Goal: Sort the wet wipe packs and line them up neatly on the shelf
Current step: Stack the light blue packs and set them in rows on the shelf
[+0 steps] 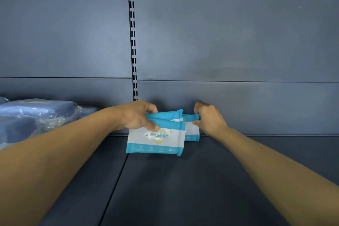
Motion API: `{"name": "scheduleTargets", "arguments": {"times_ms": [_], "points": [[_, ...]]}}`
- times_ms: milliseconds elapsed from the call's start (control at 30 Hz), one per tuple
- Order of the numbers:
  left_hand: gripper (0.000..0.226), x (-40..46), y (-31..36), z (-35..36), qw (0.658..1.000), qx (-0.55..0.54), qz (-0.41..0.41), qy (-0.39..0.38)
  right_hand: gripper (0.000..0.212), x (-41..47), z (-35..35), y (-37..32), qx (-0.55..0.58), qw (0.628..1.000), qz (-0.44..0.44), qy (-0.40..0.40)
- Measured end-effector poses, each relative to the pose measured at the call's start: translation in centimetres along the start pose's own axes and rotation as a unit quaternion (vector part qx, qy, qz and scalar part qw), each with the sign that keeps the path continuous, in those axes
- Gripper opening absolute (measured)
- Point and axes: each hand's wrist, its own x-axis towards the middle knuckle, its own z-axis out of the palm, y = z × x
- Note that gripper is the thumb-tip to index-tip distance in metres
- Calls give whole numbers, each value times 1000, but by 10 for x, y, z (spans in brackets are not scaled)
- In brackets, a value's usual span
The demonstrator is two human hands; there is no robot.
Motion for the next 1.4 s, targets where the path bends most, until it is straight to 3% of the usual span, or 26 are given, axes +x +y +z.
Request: {"name": "scheduleTargets", "arguments": {"times_ms": [200, 400, 533, 633, 700, 867, 967, 1067, 1167, 1400], "points": [[20, 38, 1, 33, 999, -24, 35, 3, 24, 8, -1, 15, 220, 974, 55, -8], [13, 58, -4, 54, 984, 89, 65, 140, 33, -2, -15, 14, 349, 927, 104, -88], [21, 64, -10, 62, 979, 100, 66, 165, 29, -14, -26, 6, 299, 943, 80, -126], [29, 65, -7, 67, 980, 87, 83, 158, 81, -26, -29, 1, 223, 958, 31, -178], [36, 65, -4, 72, 982, 86, 90, 139, 98, -33, -25, -3, 122, 977, -5, -174], [73, 51, -7, 76, 984, 101, 36, 140, 68, -40, -19, -5, 54, 992, -15, -110], [93, 40, -16, 70, 986, 113, -40, 115, 68, -43, -15, -3, 66, 993, 6, -101], [84, 35, -21, 70, 993, 47, -77, 74, 83, -46, -14, -2, 104, 984, 54, -138], [70, 39, -23, 77, 991, 11, -80, 108, 83, -47, -13, -4, 123, 975, 83, -167], [54, 49, -32, 79, 979, 42, -82, 181, 81, -40, 0, -17, 123, 984, 96, -90]]}}
